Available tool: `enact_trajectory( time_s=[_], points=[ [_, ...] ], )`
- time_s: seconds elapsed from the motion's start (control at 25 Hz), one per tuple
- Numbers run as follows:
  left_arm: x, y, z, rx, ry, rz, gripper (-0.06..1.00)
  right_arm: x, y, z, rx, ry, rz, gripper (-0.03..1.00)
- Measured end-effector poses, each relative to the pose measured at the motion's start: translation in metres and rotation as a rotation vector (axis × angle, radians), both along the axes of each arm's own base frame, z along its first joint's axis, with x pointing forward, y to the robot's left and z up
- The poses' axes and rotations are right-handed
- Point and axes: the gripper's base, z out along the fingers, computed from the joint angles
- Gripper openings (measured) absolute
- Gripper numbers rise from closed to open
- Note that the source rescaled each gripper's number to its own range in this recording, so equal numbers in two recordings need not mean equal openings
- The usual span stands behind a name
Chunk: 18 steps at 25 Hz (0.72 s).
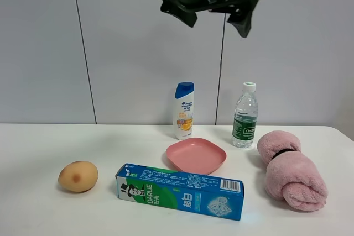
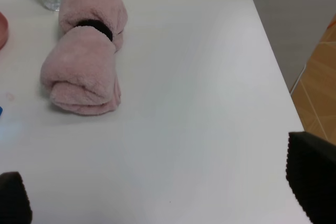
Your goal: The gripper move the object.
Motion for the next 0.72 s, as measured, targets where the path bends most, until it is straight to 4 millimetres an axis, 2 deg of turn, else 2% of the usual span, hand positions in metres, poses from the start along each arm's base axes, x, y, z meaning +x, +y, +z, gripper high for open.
enact_trajectory(
  time_s=[0.12,0.24,0.48,0.72],
  points=[
    [0.020,0.031,0.006,0.008,0.003,0.087,1.00,0.000,0.000,0.000,0.000,0.000,0.000,1.00],
    [0.041,0.071,0.015,0.012,0.001,0.190,1.00,0.000,0.000,0.000,0.000,0.000,0.000,1.00],
    [0.076,0.161,0.026,0.030,-0.007,0.416,1.00,0.000,0.000,0.000,0.000,0.000,0.000,1.00],
    [0.092,0.251,0.027,0.094,0.033,0.645,1.00,0.000,0.000,0.000,0.000,0.000,0.000,1.00]
  ],
)
